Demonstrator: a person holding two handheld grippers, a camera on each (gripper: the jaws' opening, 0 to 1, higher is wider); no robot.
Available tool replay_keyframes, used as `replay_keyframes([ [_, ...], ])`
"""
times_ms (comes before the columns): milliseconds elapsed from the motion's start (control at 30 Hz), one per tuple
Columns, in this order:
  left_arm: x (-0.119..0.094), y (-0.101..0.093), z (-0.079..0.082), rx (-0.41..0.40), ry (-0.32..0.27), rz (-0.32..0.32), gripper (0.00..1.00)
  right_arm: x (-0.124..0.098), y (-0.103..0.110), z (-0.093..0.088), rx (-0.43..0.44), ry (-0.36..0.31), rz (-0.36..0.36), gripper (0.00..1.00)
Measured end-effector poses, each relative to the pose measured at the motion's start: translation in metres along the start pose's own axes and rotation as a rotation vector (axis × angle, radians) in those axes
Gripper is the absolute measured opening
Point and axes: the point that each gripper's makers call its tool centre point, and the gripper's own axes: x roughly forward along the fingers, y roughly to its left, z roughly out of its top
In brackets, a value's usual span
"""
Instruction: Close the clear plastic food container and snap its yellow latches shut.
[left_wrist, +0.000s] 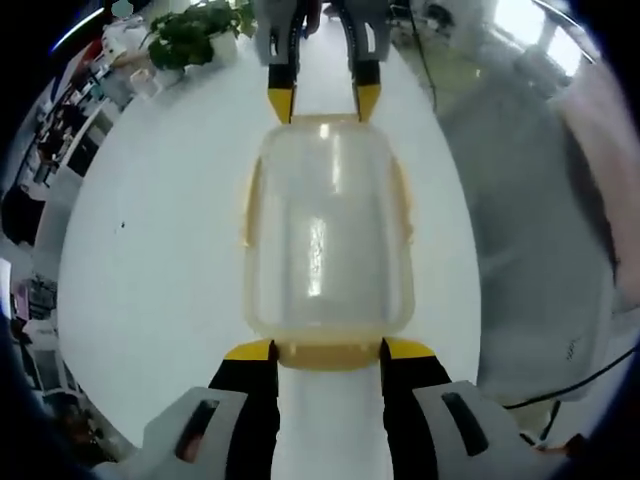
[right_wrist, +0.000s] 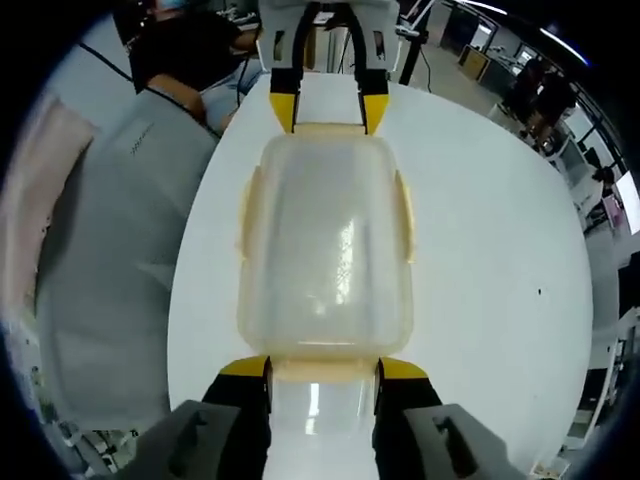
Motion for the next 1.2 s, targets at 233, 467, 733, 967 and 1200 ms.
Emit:
replay_keyframes([
  [233, 0.006, 0.001, 0.023, 0.008, -0.018, 0.005, 0.37, -0.011, 0.001, -0.023, 0.01, 0.022, -0.001, 0.37],
  [467, 0.013, -0.001, 0.048, 0.007, -0.041, -0.007, 0.37, -0.019, 0.003, -0.046, 0.008, 0.051, -0.004, 0.37],
  [733, 0.018, -0.003, 0.07, 0.021, -0.061, -0.016, 0.37, -0.023, 0.007, -0.07, 0.017, 0.085, 0.004, 0.37],
  [967, 0.025, -0.002, 0.08, 0.023, -0.058, -0.016, 0.37, -0.024, 0.008, -0.082, 0.021, 0.095, 0.002, 0.37],
  [1200, 0.037, -0.006, 0.09, 0.025, -0.067, -0.036, 0.37, -0.022, 0.012, -0.097, 0.03, 0.107, 0.021, 0.37],
])
